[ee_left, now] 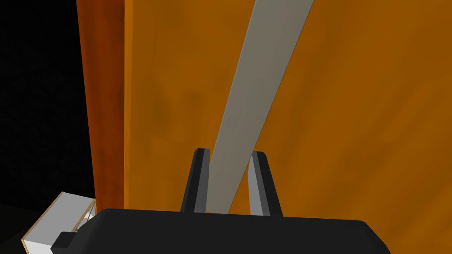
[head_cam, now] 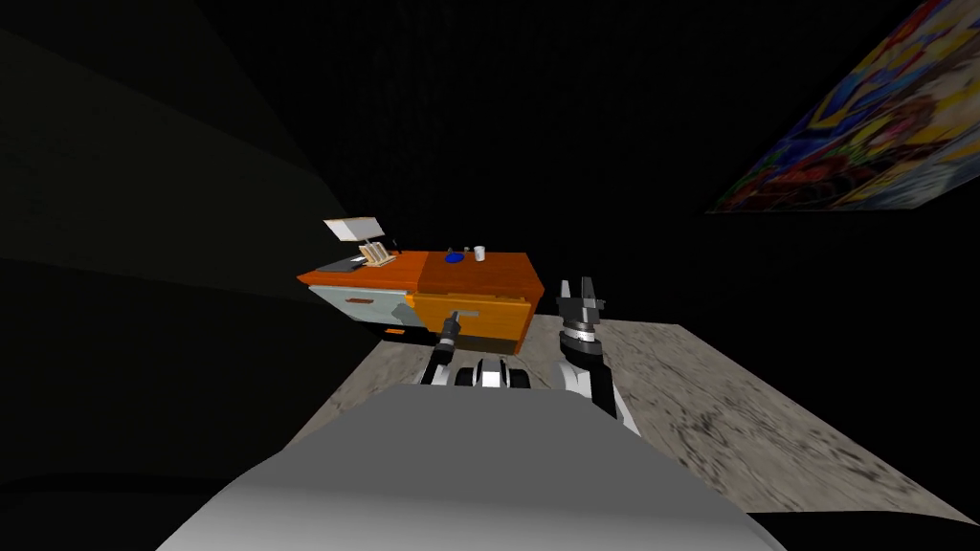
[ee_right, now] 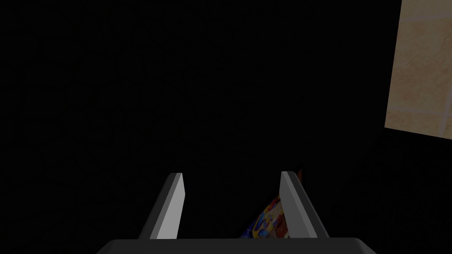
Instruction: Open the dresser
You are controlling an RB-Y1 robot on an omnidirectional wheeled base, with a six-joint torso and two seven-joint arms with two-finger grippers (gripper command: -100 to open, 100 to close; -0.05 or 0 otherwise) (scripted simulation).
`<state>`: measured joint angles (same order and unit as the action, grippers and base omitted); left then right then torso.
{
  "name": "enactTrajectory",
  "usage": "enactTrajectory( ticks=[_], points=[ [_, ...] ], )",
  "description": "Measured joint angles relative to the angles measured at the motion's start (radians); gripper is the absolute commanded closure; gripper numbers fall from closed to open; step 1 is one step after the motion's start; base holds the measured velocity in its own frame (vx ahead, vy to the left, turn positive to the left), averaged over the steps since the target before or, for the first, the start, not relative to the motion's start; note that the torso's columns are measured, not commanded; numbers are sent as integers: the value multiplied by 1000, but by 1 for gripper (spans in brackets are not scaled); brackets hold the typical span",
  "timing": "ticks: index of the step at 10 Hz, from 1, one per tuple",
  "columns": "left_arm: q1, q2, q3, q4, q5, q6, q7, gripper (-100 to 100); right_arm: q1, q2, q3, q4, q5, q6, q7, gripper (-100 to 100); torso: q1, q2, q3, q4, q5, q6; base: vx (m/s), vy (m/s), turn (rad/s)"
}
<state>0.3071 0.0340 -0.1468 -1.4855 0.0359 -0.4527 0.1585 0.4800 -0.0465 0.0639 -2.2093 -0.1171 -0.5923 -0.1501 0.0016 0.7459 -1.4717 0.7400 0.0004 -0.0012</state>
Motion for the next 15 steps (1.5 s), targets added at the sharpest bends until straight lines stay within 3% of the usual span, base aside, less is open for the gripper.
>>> enactTrajectory(
  ticks=[7,8,15],
  points=[
    [53,14,-20,-50,-4,7,8,100,0,0,0,0,0,0,0,0,-1,-2,-1,1,-1,1,-178,13,14],
    [66,16,-26,-58,-5,5,9,-100,0,0,0,0,0,0,0,0,0,-3,-2,1,-1,0,-97,18,4],
    [102,26,-35,-248,-6,166,11,-100,0,0,0,0,0,0,0,0,-2,-3,-2,1,-1,1,5,-8,4]
  ],
)
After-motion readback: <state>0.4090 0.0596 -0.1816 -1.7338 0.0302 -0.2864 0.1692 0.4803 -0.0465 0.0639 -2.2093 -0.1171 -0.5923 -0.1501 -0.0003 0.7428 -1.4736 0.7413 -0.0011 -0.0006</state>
